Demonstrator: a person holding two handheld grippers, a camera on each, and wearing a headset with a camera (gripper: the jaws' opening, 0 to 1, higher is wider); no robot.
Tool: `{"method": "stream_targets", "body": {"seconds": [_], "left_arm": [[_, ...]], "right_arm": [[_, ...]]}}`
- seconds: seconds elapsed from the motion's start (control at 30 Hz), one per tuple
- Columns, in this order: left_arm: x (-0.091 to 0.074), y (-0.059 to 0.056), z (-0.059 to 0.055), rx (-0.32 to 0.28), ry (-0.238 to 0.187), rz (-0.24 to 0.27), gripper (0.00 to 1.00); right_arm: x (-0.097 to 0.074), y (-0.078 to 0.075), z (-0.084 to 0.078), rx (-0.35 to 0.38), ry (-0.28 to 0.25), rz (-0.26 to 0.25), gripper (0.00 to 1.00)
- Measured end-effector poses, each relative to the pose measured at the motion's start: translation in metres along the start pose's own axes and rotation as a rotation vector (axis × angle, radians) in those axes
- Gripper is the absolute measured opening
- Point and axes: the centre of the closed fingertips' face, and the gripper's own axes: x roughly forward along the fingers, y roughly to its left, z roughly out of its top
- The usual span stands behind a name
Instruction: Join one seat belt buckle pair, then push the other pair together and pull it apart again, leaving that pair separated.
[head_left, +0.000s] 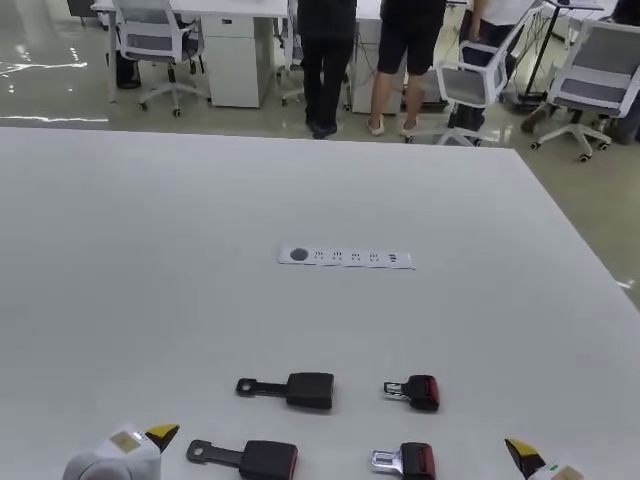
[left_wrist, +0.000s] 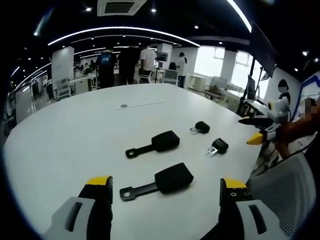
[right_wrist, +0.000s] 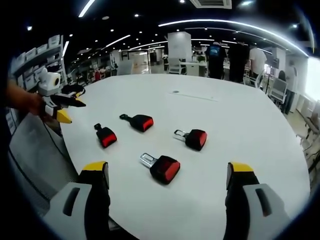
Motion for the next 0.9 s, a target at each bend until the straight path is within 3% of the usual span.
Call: {"method": "stream_targets", "body": {"seconds": [0.33, 0.9], "left_arm": [[0.008, 0.0, -0.001, 0.007, -0.002, -0.011, 0.9], [0.029, 0.007, -0.004, 0.067, 0.048, -0.063, 0.89]], "right_arm": [[0.013, 0.008, 0.002, -0.036, 0.02, 0.036, 0.97], [0.038, 0.02, 0.002, -0.06, 0.06, 0.122, 0.96]]}}
